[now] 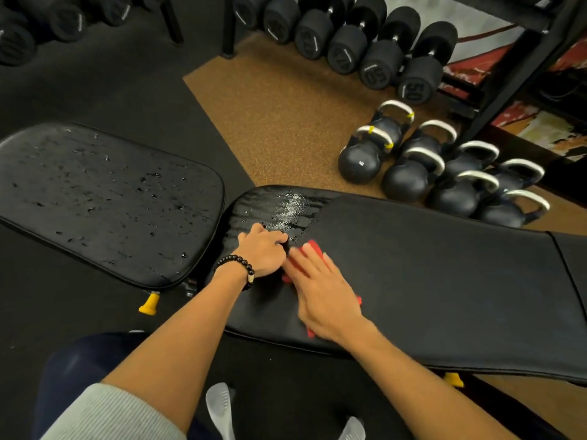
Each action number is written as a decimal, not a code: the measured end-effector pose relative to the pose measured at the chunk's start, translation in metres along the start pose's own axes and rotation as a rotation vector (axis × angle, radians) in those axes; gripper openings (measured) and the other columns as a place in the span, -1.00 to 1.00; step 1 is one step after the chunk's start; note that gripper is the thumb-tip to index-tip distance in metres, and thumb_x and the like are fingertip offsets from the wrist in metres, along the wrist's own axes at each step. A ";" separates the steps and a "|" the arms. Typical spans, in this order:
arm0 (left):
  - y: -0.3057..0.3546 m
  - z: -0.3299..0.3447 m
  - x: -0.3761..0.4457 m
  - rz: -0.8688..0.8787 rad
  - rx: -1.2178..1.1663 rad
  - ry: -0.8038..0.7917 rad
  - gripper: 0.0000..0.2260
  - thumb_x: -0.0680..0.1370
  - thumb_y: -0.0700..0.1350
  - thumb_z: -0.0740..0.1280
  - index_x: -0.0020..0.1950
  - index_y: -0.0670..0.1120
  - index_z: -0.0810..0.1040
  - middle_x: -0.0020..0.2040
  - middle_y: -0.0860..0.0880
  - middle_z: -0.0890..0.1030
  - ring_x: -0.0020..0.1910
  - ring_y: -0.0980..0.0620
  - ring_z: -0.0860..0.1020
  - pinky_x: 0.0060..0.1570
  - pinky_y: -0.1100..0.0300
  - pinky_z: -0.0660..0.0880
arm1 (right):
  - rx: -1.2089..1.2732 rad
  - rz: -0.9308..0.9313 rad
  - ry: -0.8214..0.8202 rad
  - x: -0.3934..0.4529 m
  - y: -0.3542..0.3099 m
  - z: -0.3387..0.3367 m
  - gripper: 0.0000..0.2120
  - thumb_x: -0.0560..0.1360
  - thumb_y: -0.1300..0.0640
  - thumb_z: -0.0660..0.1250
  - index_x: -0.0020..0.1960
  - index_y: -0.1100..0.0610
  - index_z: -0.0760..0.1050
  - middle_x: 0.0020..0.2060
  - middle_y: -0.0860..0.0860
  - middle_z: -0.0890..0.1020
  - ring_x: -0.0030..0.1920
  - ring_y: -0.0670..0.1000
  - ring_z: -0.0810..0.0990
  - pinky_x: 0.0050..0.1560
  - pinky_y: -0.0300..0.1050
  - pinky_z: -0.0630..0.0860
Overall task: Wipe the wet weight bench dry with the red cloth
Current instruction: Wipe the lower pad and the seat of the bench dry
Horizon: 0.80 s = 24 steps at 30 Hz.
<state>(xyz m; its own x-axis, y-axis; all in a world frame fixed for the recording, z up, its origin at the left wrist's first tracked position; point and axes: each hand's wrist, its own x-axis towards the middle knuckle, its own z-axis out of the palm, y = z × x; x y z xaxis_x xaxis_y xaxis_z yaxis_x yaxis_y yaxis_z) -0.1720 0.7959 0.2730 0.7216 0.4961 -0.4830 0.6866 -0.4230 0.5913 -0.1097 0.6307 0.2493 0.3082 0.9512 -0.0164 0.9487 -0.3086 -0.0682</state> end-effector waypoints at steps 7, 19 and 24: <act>0.000 0.000 -0.004 -0.001 0.016 -0.027 -0.58 0.63 -0.15 0.08 0.45 0.11 0.41 0.41 -0.11 0.26 0.40 -0.26 0.18 0.44 -0.03 0.08 | -0.083 0.365 0.091 0.025 0.135 -0.039 -0.48 0.44 0.26 0.23 0.39 0.10 0.43 0.34 0.07 0.45 0.39 0.19 0.34 0.28 0.36 0.39; 0.003 0.000 -0.002 -0.022 0.013 0.006 -0.61 0.61 -0.13 0.09 0.40 0.11 0.46 0.37 -0.11 0.29 0.37 -0.23 0.21 0.40 0.04 0.10 | 0.082 -0.291 -0.019 -0.015 0.031 -0.012 -0.47 0.42 0.15 0.12 0.35 -0.01 0.53 0.37 -0.02 0.52 0.44 0.11 0.41 0.41 0.13 0.30; 0.000 -0.001 -0.003 -0.016 0.002 -0.026 -0.60 0.62 -0.13 0.09 0.43 0.11 0.43 0.39 -0.09 0.27 0.41 -0.25 0.16 0.43 -0.03 0.11 | -0.012 0.234 0.080 0.027 0.126 -0.040 -0.53 0.42 0.26 0.21 0.31 0.09 0.51 0.26 0.07 0.52 0.34 0.17 0.43 0.25 0.34 0.44</act>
<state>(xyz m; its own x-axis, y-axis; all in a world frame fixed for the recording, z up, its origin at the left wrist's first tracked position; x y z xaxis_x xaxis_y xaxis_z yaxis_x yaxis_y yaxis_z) -0.1744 0.7946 0.2752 0.7125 0.4832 -0.5087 0.6982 -0.4171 0.5818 0.0213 0.6176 0.2796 0.5236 0.8506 0.0486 0.8516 -0.5208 -0.0598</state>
